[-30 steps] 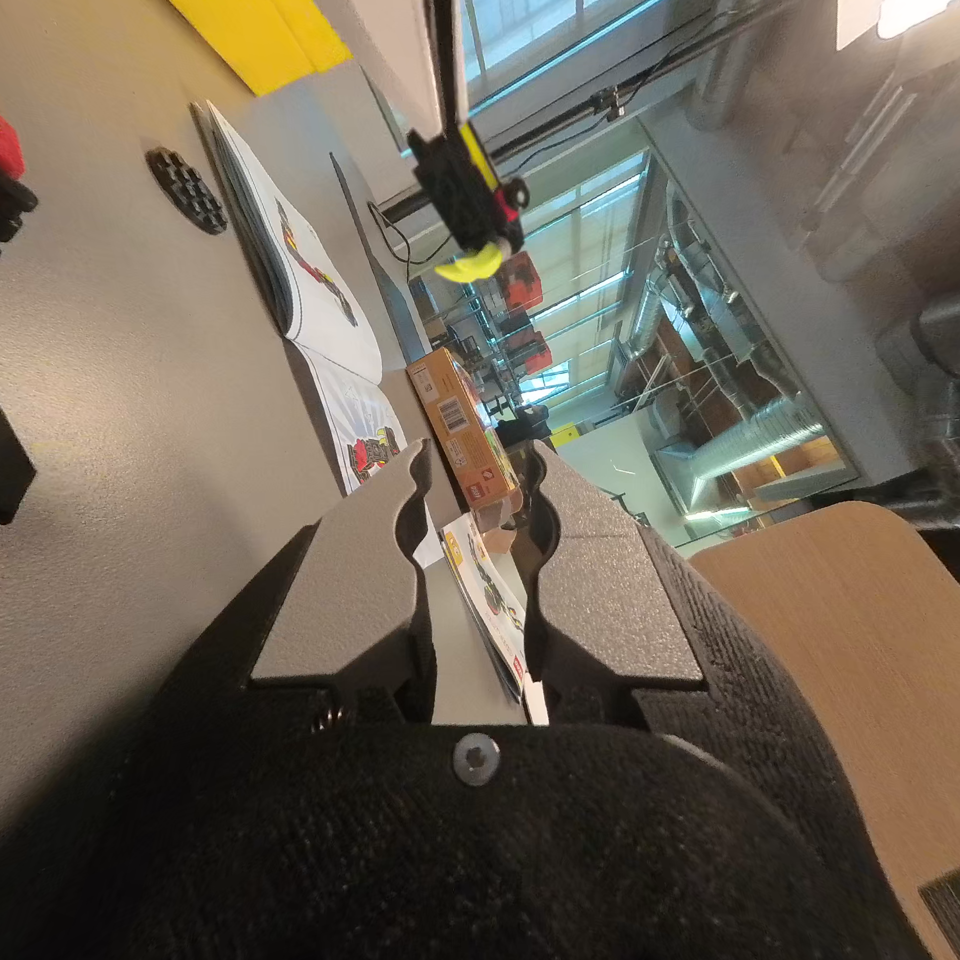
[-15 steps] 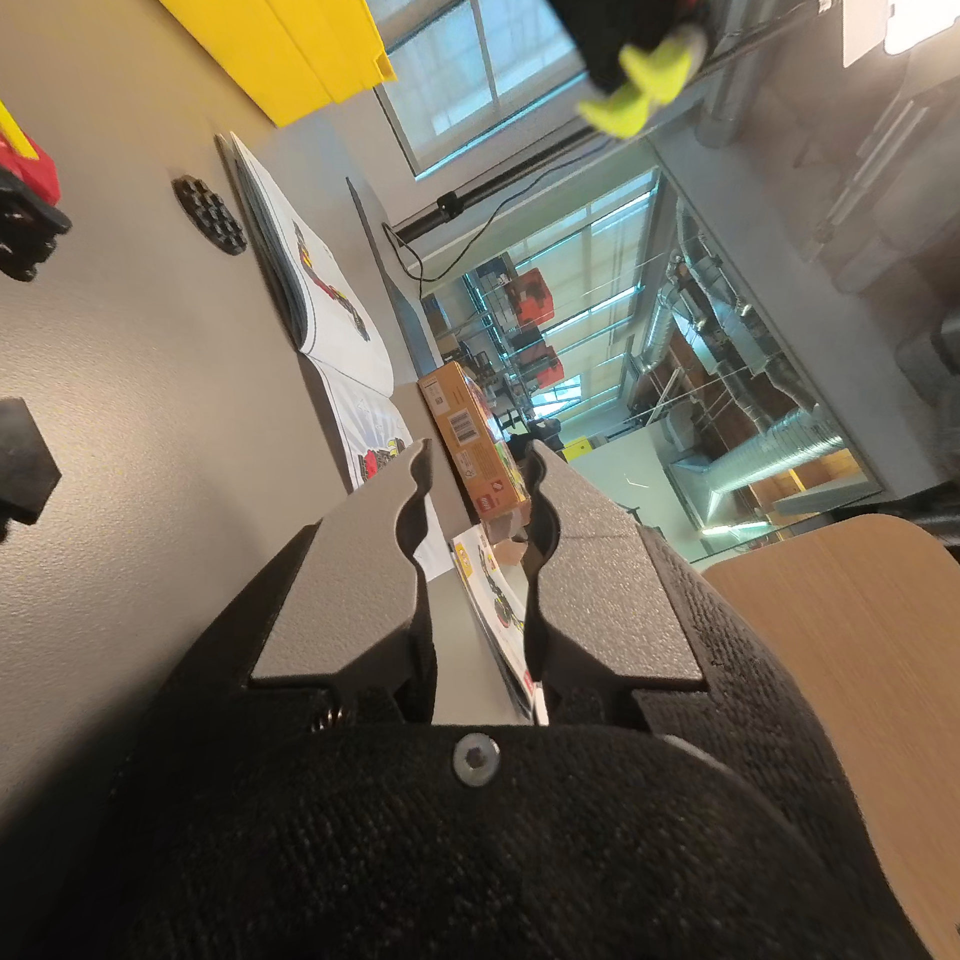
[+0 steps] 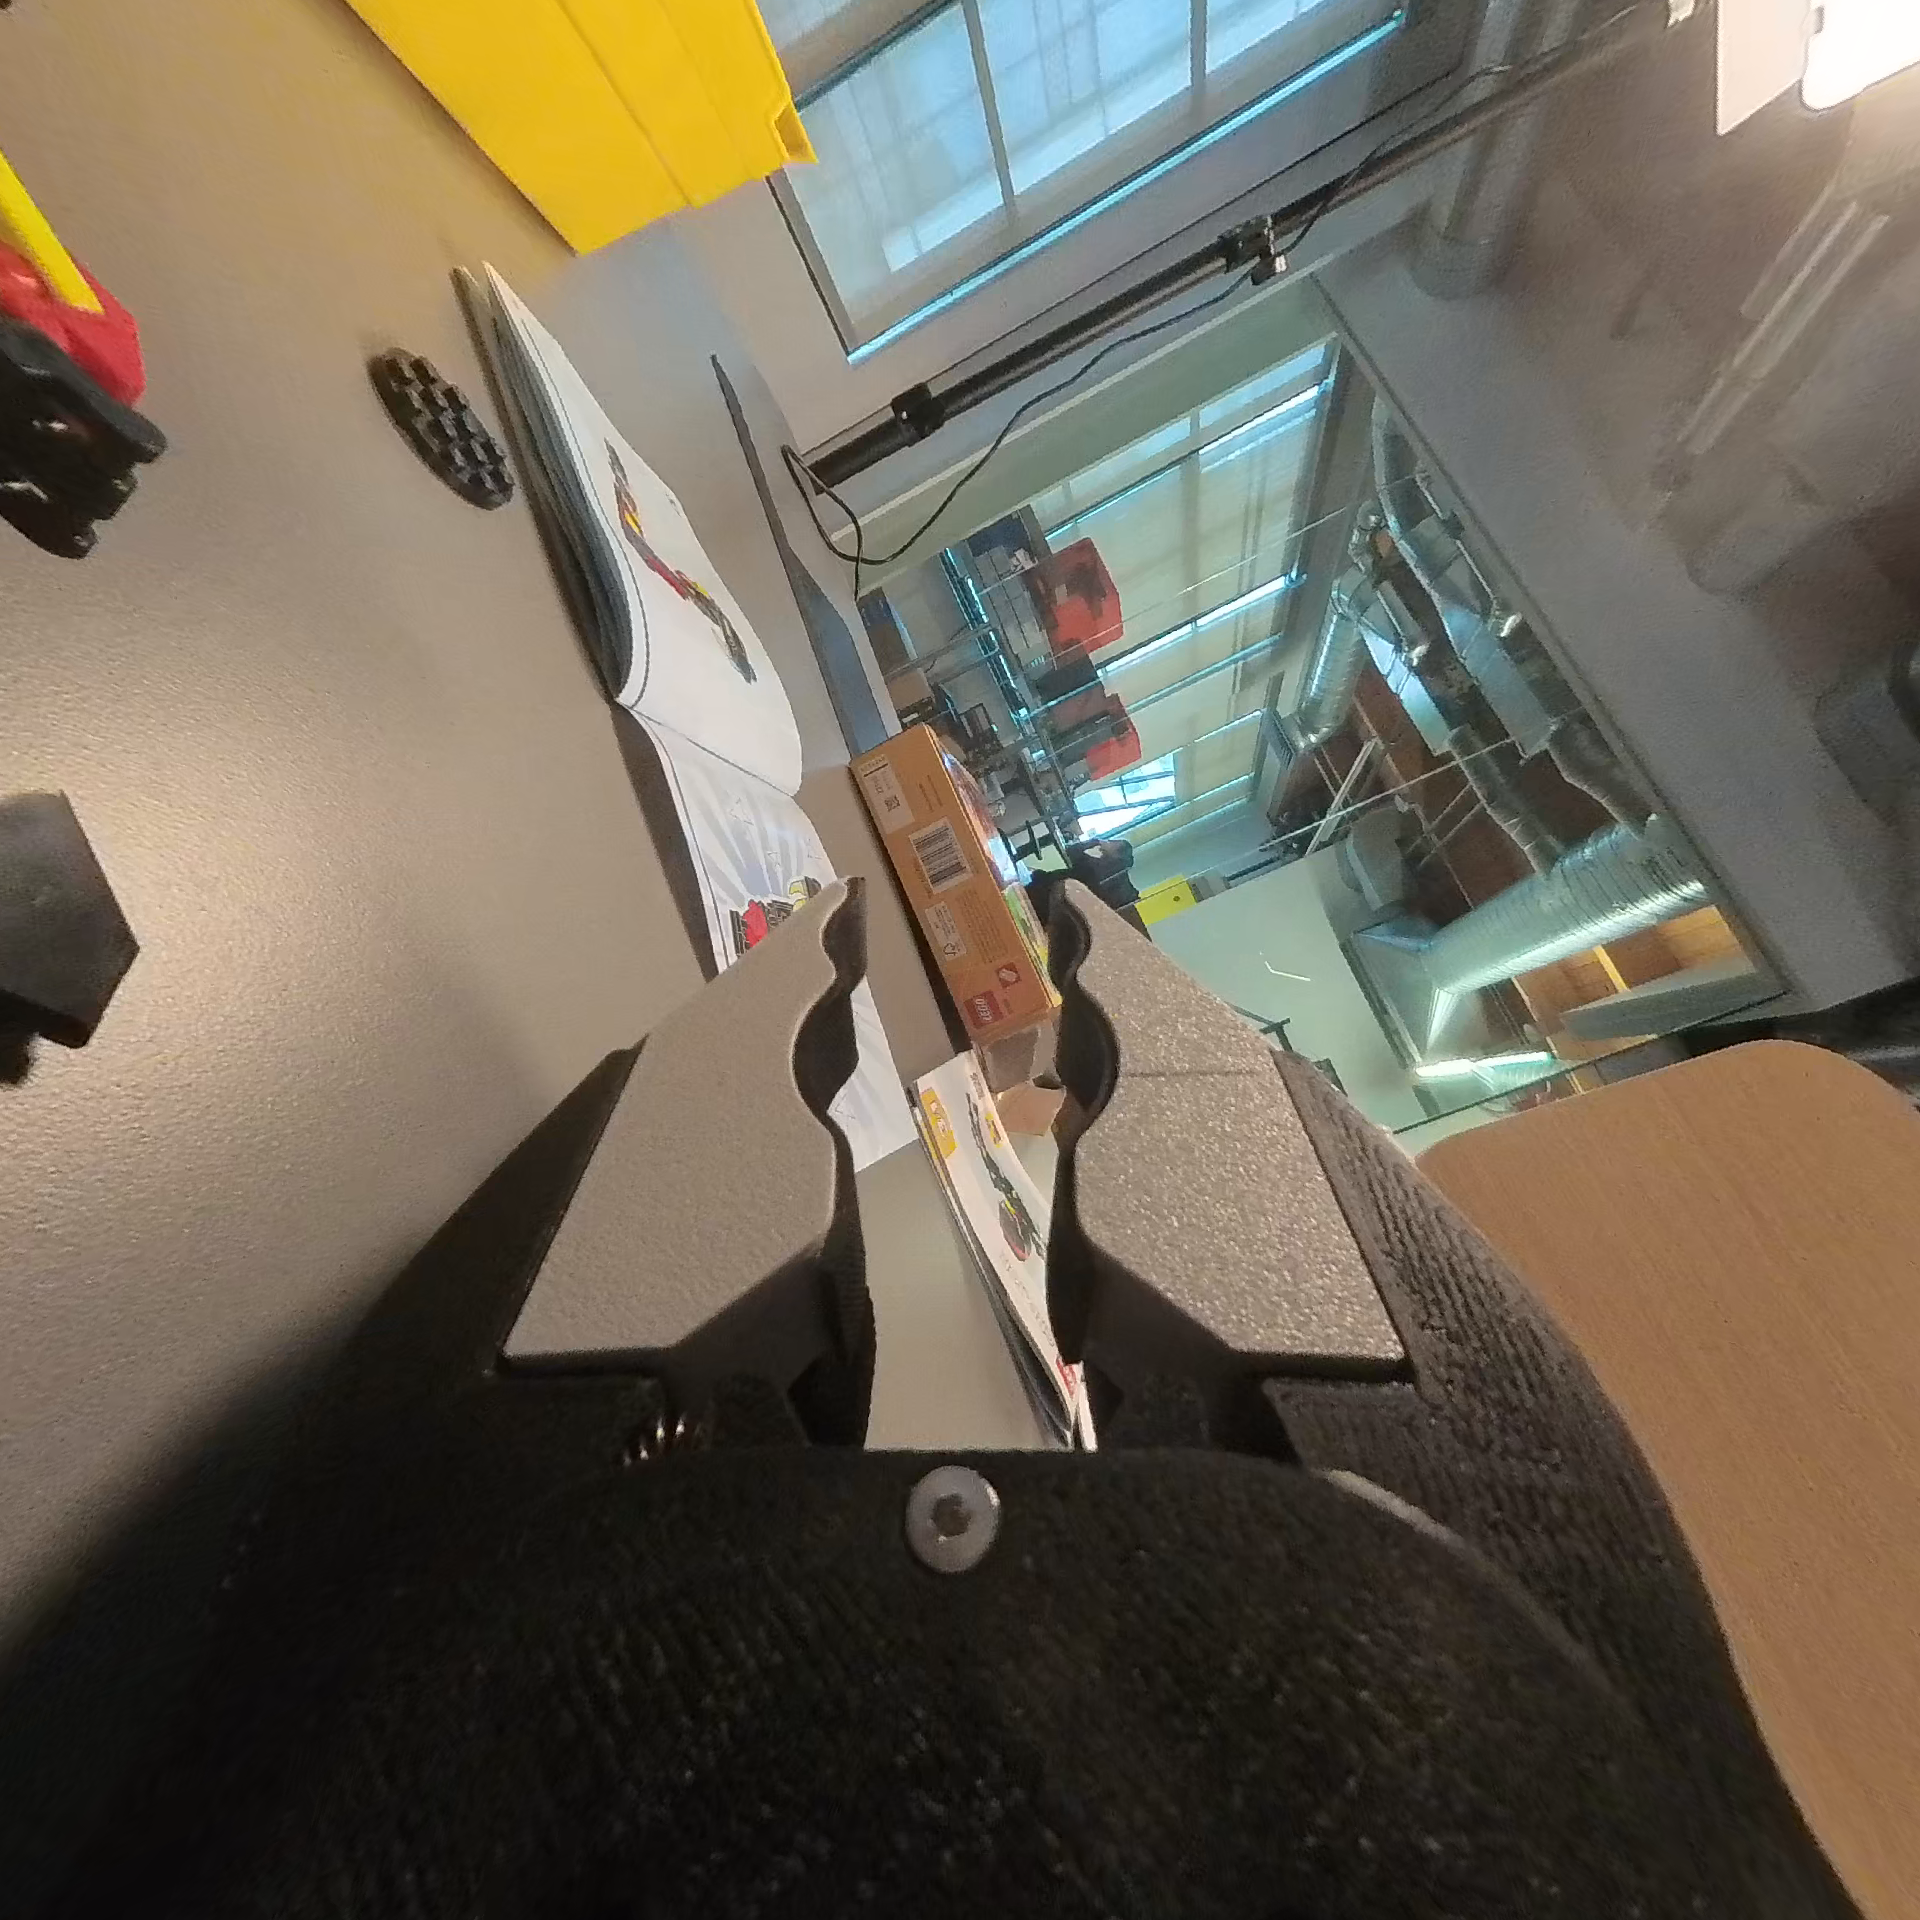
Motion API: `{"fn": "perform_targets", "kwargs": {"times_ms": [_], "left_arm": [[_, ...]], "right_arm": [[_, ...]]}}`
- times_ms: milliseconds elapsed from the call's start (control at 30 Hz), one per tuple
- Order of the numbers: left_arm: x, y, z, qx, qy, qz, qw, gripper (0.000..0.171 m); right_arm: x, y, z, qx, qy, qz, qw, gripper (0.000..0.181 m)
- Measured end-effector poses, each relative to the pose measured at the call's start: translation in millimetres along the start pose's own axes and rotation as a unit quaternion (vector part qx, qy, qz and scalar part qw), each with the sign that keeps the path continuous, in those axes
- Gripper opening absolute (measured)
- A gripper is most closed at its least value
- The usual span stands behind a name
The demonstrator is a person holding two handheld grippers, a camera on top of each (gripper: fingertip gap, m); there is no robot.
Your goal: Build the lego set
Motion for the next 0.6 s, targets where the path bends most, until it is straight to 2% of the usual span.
{"fn": "perform_targets", "kwargs": {"times_ms": [600], "left_arm": [[2.3, -4.4, 8.9, -0.039, -0.001, 0.019, 0.999, 0.003]], "right_arm": [[-1.5, -0.8, 0.2, 0.0, 0.004, -0.009, 1.0, 0.033]]}}
Point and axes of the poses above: each gripper's, where its closed fingertips meet, y back along the fingers, z out of its underside, x = y × z across the jaws, the point moved 10 cm from there along y, back along the fingers, and after that the axes turned 14 degrees about -y, right-handed, at the moved point
